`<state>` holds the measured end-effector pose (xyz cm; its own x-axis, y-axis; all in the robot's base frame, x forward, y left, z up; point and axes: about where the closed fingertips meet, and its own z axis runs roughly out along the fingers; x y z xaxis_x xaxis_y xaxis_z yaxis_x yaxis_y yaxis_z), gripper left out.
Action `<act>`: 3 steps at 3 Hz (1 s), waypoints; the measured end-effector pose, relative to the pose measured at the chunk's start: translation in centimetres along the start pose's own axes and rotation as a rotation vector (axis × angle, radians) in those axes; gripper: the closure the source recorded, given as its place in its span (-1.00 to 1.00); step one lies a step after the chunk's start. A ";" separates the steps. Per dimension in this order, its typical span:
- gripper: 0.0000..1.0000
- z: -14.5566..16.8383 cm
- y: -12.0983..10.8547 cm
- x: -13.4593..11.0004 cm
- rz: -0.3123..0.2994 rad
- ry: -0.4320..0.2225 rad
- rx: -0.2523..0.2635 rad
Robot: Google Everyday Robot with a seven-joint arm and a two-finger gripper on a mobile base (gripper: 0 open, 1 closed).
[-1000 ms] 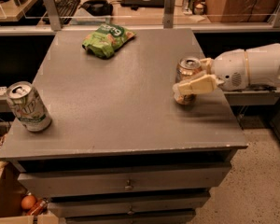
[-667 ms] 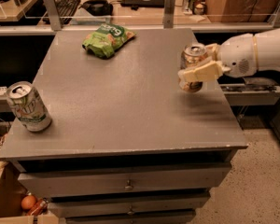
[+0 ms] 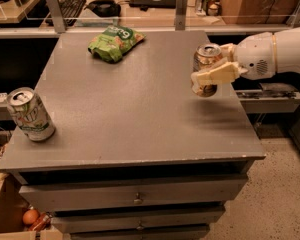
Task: Move orange can near green rice chip bag
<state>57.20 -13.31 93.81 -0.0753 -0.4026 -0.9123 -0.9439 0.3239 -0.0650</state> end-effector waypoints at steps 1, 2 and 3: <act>1.00 3.2 -3.6 -2.1 -0.044 -0.057 0.021; 1.00 5.9 -6.6 -4.7 -0.088 -0.093 0.029; 1.00 8.3 -9.7 -7.3 -0.106 -0.113 0.050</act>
Offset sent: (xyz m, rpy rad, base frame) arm 0.1325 0.0704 0.0438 0.0791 -0.1839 0.0225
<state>69.56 -6.39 97.72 0.0626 -0.3388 -0.9388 -0.9273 0.3280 -0.1802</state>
